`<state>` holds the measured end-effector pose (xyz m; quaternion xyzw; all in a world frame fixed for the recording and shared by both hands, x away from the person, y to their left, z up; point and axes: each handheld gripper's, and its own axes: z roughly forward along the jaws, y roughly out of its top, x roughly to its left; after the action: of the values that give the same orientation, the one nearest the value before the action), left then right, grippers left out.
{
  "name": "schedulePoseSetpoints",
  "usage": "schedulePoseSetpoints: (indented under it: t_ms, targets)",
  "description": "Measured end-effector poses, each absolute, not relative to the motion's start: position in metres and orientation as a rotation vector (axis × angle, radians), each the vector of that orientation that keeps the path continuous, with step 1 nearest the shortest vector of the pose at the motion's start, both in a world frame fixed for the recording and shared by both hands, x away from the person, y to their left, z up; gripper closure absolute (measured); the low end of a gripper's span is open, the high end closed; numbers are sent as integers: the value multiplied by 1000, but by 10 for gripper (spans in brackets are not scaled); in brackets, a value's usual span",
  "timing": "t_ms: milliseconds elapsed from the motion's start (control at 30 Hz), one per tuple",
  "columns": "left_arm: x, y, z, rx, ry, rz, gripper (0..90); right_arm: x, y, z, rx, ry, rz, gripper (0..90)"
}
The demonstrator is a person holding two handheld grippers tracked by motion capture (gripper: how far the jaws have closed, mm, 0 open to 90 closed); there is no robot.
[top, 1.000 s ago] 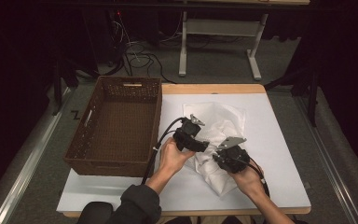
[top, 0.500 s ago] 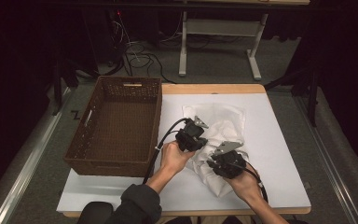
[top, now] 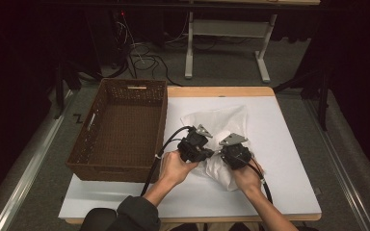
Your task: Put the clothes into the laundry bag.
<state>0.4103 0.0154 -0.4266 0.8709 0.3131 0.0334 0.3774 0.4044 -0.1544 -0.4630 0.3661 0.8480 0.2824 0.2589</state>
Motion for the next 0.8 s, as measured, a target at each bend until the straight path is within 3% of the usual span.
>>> schedulePoseSetpoints:
  t_ms: [367,533,600,733,800]
  targets:
    - [421,18,-431,2187,878,96,897,364,-175,-449,921,2404,862,631]
    - [420,15,-432,2190,877,97,897,363,-169,-458,926,2445,804,542]
    - [419,16,-432,2194,872,97,897,371,-162,-466,919,2447,755,588]
    - [418,18,-433,2197,862,82,898,382,-157,-472,928,2430,754,855]
    - [418,19,-434,2188,859,67,898,384,-159,-469,935,2400,787,883]
